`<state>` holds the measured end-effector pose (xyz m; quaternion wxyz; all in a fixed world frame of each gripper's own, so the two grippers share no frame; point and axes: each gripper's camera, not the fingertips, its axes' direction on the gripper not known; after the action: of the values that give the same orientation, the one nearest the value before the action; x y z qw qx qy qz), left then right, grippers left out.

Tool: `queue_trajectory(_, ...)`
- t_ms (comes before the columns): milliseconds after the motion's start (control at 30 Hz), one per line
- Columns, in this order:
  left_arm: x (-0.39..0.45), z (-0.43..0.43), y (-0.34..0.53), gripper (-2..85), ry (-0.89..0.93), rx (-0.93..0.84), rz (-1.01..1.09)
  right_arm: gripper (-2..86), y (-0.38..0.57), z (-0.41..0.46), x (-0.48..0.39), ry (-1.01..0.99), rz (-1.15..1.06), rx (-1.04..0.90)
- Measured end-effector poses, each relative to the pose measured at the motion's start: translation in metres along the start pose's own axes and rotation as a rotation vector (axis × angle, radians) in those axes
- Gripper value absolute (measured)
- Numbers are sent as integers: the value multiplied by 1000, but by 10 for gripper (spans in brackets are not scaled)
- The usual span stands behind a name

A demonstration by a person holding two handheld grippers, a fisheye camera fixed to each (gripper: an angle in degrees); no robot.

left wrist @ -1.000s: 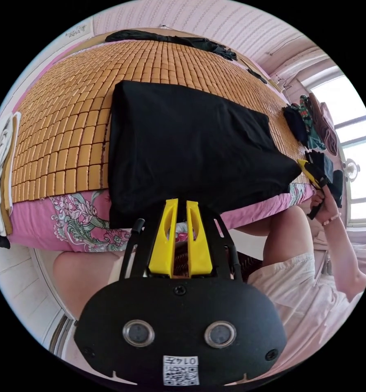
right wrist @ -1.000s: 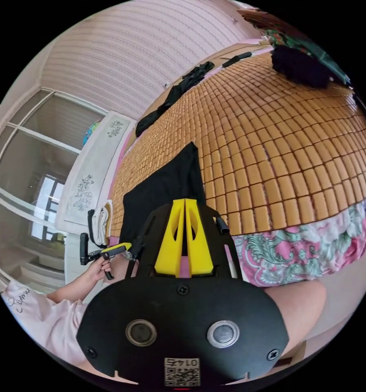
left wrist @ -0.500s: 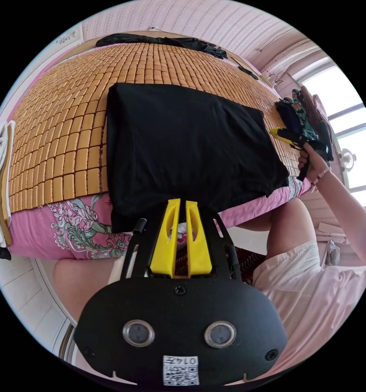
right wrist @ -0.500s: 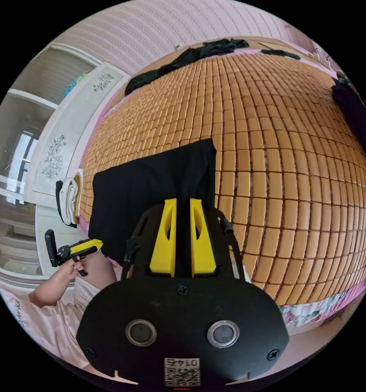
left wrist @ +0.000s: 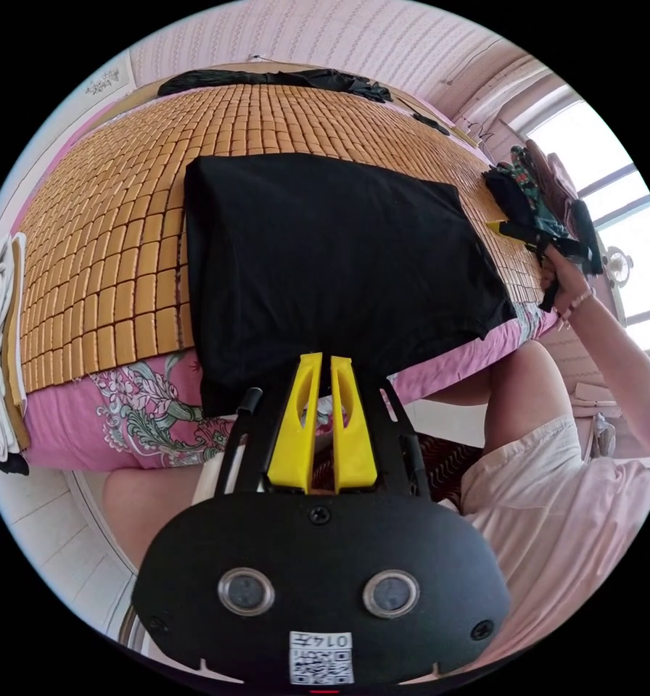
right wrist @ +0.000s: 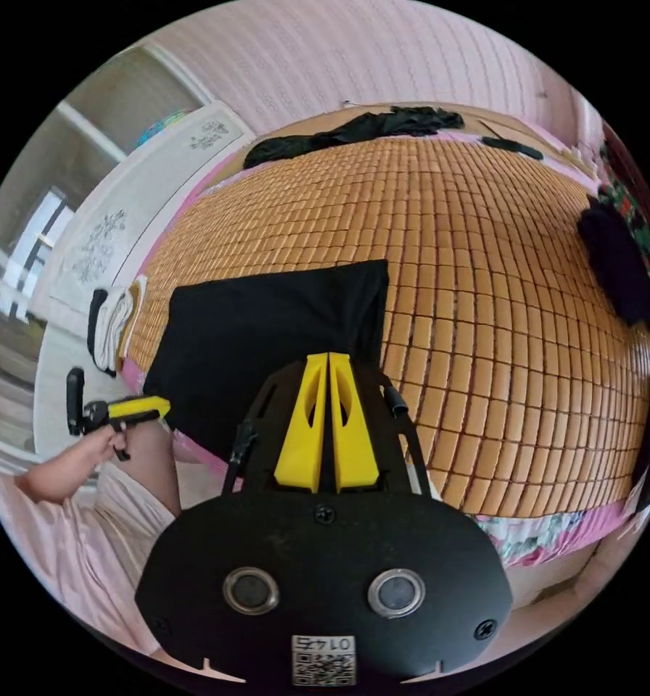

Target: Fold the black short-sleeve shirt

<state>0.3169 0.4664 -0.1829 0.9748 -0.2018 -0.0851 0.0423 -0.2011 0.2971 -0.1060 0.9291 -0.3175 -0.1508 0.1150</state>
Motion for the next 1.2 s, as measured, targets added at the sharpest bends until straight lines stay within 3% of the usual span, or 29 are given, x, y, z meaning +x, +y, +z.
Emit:
queue_trajectory(133,18,2,2,6,-25,23,12,-2,29,37,-87,234,-354,-279)
queue_trajectory(233,37,3,3,8,-85,39,79,-3,39,50,-114,373,-420,-225)
queue_trajectory(433,65,7,2,14,-127,59,108,-4,15,46,-125,277,-322,-254)
queue_trajectory(700,99,-1,-1,-8,-108,128,155,-9,-12,39,-139,240,-371,-386)
queue_trajectory(767,104,-10,-2,-9,-75,166,143,-9,-13,27,-147,251,-368,-345)
queue_trajectory(900,129,-30,-4,-9,-59,248,202,-9,-25,13,-173,210,-456,-262)
queue_trajectory(1067,179,-21,-27,-8,-138,219,392,-10,-79,42,-225,175,-585,-322)
queue_trajectory(1200,214,2,-56,-7,-49,164,458,-10,-120,69,-258,214,-655,-360)
